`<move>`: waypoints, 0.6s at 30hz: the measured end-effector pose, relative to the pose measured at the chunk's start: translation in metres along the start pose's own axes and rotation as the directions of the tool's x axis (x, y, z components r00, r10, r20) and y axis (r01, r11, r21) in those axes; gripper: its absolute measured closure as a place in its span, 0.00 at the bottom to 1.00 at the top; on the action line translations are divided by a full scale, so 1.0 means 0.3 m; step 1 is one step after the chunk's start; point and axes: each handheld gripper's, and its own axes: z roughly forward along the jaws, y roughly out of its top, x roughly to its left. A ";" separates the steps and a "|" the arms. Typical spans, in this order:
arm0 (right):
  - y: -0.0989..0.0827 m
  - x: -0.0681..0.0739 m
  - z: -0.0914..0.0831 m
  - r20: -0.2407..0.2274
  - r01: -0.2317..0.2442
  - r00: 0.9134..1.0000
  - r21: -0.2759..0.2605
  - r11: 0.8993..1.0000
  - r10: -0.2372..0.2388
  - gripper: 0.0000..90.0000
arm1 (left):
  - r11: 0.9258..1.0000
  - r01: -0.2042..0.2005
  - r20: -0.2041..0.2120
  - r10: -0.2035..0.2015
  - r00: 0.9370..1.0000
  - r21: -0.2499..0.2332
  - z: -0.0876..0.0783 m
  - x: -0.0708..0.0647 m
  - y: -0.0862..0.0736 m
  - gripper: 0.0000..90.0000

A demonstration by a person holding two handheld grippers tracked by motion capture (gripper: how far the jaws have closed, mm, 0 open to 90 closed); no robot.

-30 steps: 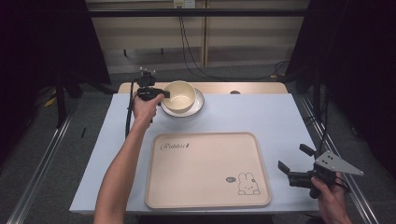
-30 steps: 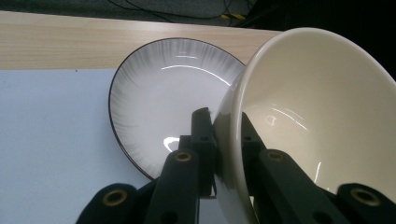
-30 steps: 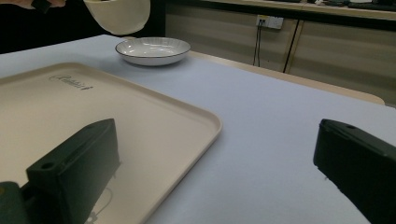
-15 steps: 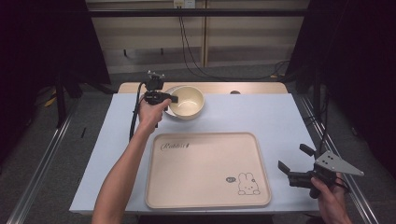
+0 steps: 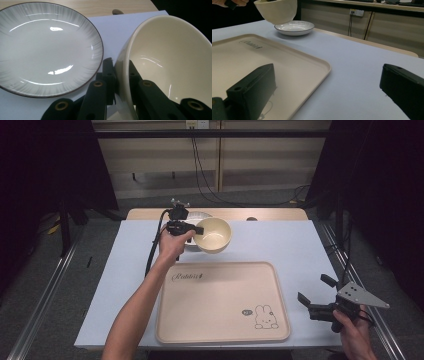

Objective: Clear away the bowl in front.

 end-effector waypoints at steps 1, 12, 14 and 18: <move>0.000 0.000 0.000 -0.003 -0.001 1.000 0.001 1.000 0.001 0.00 | 1.000 -0.011 0.006 0.011 1.000 0.008 0.005 -0.004 -0.001 0.92; 0.000 0.003 0.002 -0.007 -0.003 1.000 -0.005 1.000 0.003 0.00 | 0.999 -0.040 0.053 0.038 0.998 0.029 0.052 -0.069 0.002 0.92; 0.000 0.002 0.003 -0.008 0.000 1.000 -0.006 1.000 0.000 0.00 | 0.999 -0.025 0.071 0.024 0.997 0.023 0.063 -0.087 -0.002 0.92; 0.000 0.003 0.003 -0.006 -0.001 1.000 -0.006 1.000 0.001 0.00 | 0.998 -0.053 0.079 0.050 0.996 0.040 0.088 -0.123 -0.008 0.92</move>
